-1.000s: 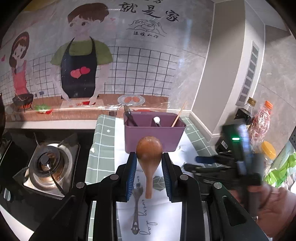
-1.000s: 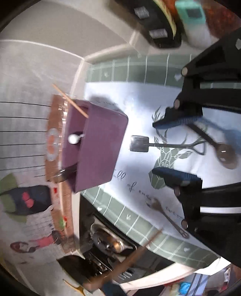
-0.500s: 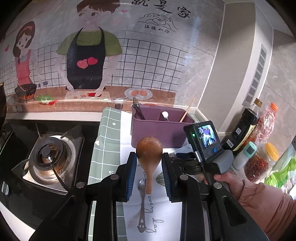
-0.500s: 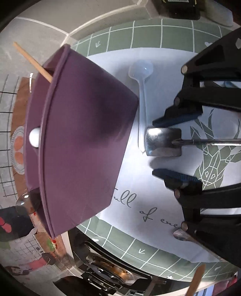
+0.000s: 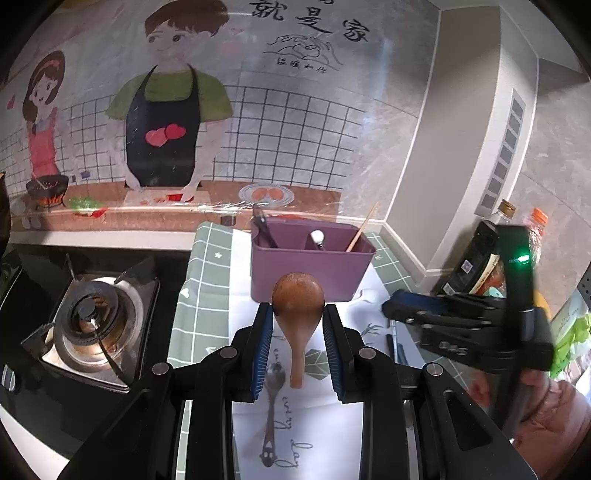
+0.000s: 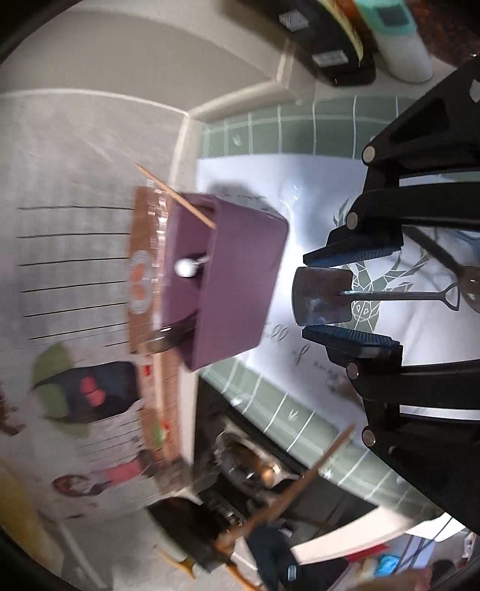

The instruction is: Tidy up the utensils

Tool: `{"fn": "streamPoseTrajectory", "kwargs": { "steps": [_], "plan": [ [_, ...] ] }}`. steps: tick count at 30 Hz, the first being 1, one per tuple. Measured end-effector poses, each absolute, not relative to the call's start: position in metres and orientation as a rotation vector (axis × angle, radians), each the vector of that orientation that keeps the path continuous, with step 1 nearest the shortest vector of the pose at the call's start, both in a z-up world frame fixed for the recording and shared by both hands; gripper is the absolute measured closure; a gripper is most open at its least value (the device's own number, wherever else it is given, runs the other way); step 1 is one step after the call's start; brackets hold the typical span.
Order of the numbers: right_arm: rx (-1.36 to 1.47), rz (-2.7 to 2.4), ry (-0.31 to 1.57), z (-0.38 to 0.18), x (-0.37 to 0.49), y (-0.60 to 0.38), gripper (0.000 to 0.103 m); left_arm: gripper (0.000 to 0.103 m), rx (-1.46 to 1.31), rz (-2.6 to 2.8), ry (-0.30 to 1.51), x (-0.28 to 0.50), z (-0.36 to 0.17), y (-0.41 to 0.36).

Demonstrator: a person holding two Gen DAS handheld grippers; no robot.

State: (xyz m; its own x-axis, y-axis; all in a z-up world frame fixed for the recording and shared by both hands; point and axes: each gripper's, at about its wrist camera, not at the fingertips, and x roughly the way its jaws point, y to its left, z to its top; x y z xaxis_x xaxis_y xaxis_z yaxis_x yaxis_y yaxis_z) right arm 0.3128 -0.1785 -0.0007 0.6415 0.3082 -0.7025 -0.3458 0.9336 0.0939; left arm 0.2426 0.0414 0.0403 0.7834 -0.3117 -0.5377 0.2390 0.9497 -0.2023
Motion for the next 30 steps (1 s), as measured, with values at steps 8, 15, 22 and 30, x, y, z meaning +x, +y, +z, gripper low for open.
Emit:
{"fn": "streamPoseTrajectory", "kwargs": {
  "steps": [8,15,22,30],
  "plan": [
    [-0.018,0.386,0.675,0.061,0.304,-0.189,0.074,0.074,-0.084,-0.346,0.526,0.250,0.075,0.021],
    [-0.030,0.330,0.453,0.144,0.334,-0.188,0.073,0.074,-0.065,-0.371,0.376,0.288,0.136,0.014],
    [-0.026,0.264,0.425,0.151,0.403,-0.174,0.073,0.074,-0.105,-0.379,0.321,0.354,0.152,0.018],
    [-0.019,0.232,0.513,0.103,0.448,-0.169,0.073,0.074,-0.100,-0.395,0.409,0.401,0.117,0.023]
  ]
}}
